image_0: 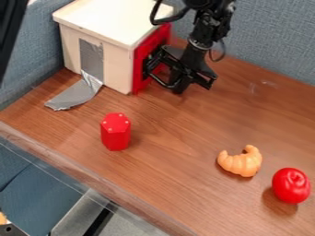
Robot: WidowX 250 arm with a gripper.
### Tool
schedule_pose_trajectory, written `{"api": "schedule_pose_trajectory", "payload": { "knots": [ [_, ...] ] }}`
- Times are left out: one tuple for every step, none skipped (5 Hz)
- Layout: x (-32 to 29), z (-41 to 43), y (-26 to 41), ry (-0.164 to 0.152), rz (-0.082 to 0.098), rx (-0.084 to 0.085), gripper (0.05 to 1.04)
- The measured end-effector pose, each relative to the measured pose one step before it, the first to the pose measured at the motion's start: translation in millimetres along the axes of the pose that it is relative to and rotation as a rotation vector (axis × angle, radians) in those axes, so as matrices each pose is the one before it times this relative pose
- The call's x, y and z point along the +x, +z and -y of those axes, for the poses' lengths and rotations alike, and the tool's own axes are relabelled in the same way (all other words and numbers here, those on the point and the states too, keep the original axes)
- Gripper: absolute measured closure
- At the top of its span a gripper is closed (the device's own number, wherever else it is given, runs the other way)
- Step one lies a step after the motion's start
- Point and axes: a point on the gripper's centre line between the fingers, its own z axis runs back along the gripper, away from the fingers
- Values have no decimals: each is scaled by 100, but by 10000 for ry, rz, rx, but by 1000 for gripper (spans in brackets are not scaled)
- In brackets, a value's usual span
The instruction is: Open the drawer
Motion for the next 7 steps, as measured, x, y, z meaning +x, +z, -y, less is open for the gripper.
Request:
{"api": "schedule_pose_trajectory", "payload": {
  "knots": [
    [-170, 664, 140, -89, 51, -97, 947],
    [-46, 455, 144, 34, -16, -145, 947],
    [-120, 767, 291, -16, -8, -165, 947],
    [-128, 1469, 307, 28, -10, -323, 947],
    [-280, 1975, 405, -53, -83, -404, 947],
    [33, 709, 196, 110, -5, -290, 947],
    [-22, 204, 67, 126, -40, -125, 947]
  ]
}}
